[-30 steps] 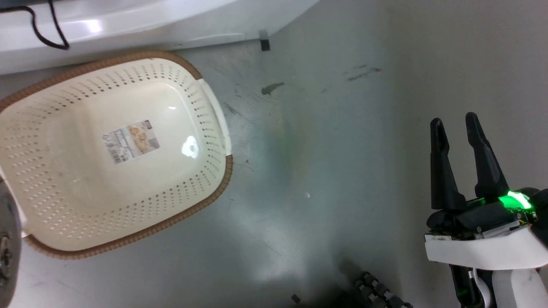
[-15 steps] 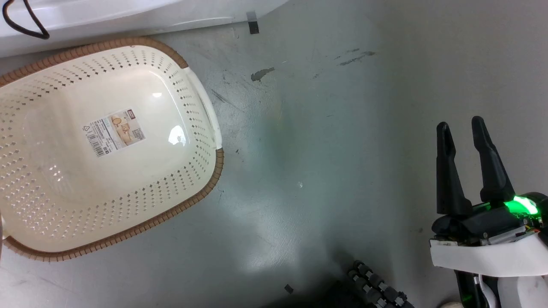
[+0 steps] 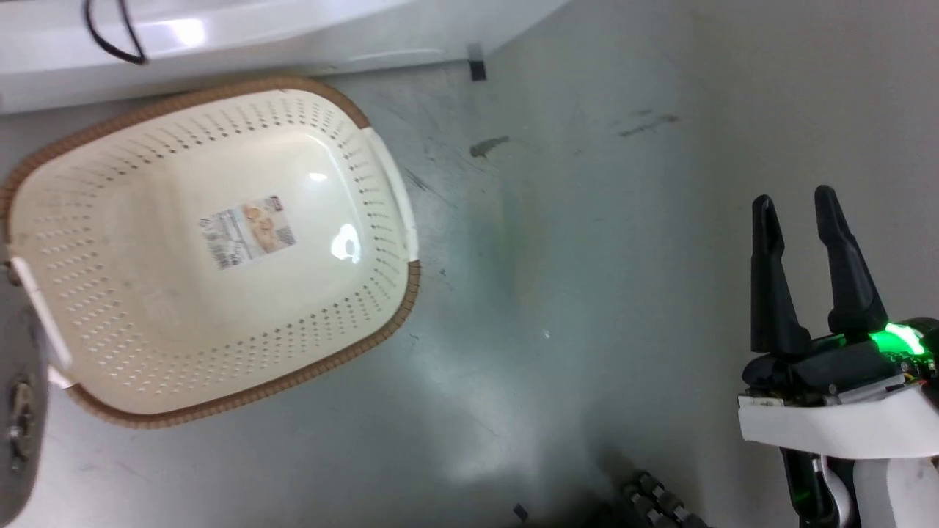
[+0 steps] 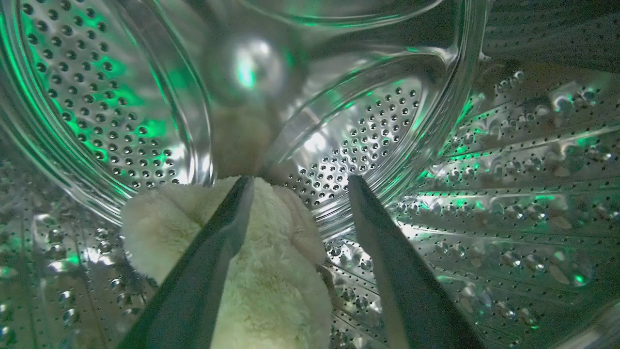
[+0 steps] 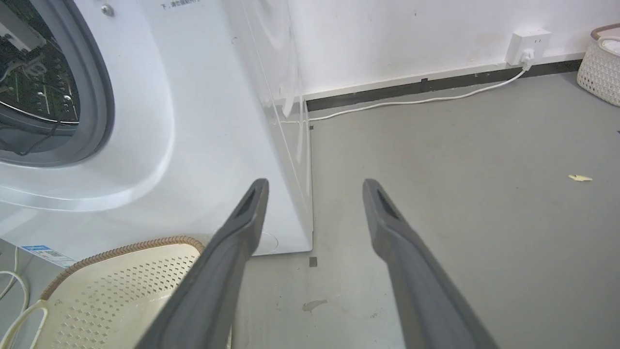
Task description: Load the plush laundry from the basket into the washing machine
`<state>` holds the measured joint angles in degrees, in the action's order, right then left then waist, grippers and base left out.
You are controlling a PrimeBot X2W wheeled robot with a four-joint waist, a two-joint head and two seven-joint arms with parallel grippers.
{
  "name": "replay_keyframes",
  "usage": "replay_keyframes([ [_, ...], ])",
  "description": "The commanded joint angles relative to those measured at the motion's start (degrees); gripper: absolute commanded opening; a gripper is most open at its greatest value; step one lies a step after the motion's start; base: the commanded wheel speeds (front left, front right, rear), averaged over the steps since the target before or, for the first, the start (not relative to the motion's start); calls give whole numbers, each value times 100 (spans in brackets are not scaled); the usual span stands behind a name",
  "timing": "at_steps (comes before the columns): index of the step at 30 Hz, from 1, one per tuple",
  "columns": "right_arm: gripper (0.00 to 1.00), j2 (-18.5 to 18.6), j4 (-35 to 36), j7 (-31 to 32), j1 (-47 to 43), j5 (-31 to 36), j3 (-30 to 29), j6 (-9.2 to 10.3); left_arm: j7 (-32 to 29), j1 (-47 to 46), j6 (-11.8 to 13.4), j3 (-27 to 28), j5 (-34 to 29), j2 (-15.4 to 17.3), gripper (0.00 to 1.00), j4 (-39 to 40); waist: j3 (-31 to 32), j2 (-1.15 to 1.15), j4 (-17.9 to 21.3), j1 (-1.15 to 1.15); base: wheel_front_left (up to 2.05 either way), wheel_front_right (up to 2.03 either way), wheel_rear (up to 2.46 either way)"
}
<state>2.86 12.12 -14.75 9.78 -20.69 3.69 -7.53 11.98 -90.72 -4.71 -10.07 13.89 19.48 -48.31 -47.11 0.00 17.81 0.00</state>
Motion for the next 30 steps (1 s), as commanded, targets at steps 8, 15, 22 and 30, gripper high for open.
replay_keyframes([
  [8, 100, 1, -221, -25, 225, 203, -123, 4, 238, 704, 10, 8, 242, -405, 100, -183, 688, 0, -462, 0, 0, 0, 0],
  [15, 100, 1, -389, -25, 289, 325, -216, 4, 293, 1483, 39, 32, 375, -716, 100, -117, 1134, 0, -747, 0, 0, 0, 0],
  [22, 100, 1, -580, -25, 300, 426, -251, 4, 300, 2319, 102, 94, 394, -981, 100, 293, 1579, 0, -975, 0, 0, 0, 0],
  [30, 100, 1, -847, -25, 168, 457, -175, 4, 301, 3516, 141, 169, 393, -1301, 100, 721, 2277, 0, -1165, 0, 0, 0, 0],
])
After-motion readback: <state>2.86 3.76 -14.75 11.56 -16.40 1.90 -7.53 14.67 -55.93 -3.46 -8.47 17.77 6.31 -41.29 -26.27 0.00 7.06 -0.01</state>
